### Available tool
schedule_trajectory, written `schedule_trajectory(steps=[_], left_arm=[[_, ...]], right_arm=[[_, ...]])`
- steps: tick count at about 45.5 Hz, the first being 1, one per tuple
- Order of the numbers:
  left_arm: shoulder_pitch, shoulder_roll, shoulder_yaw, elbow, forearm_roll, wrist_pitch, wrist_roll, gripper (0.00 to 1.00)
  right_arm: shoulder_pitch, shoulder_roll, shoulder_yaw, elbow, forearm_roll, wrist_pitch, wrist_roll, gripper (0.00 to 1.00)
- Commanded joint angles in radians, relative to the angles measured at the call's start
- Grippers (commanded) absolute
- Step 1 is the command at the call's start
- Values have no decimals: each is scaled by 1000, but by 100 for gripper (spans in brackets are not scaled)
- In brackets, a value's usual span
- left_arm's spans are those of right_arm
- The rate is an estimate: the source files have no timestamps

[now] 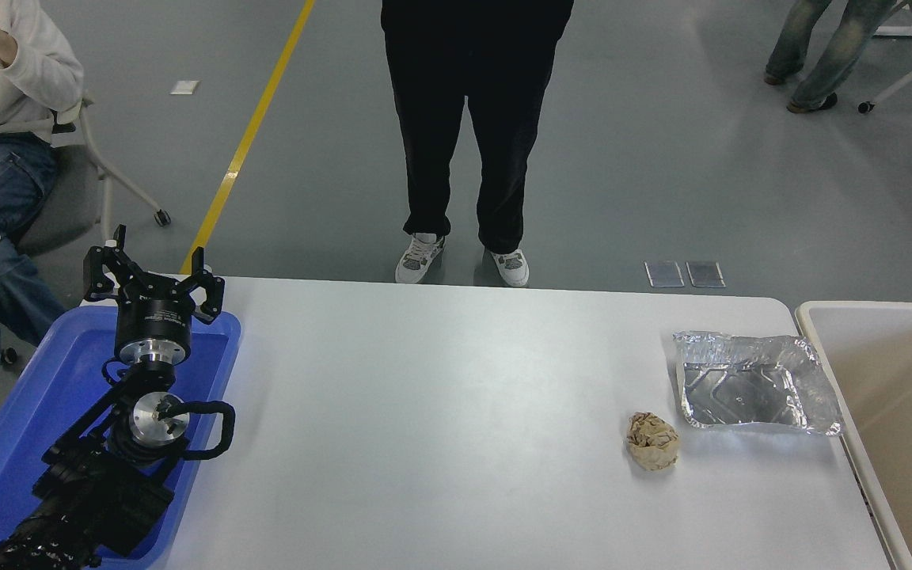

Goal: Pick up paper cup place in dustbin

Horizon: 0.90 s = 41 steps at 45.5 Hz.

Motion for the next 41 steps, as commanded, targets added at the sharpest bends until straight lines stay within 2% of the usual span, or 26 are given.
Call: schedule_trajectory(steps=[1,3,28,41], left_arm=[[0,1,0,0,0,0,0,99],[0,1,0,0,0,0,0,99],[0,1,0,0,0,0,0,99],[0,1,0,0,0,0,0,99]], right_arm=[[-5,22,19,-2,1,-3,4,77],[-5,25,26,-3,0,-3,4,100],[102,-23,20,2,-8,31,-2,100],[228,-95,-33,2,-57,129,-4,100]])
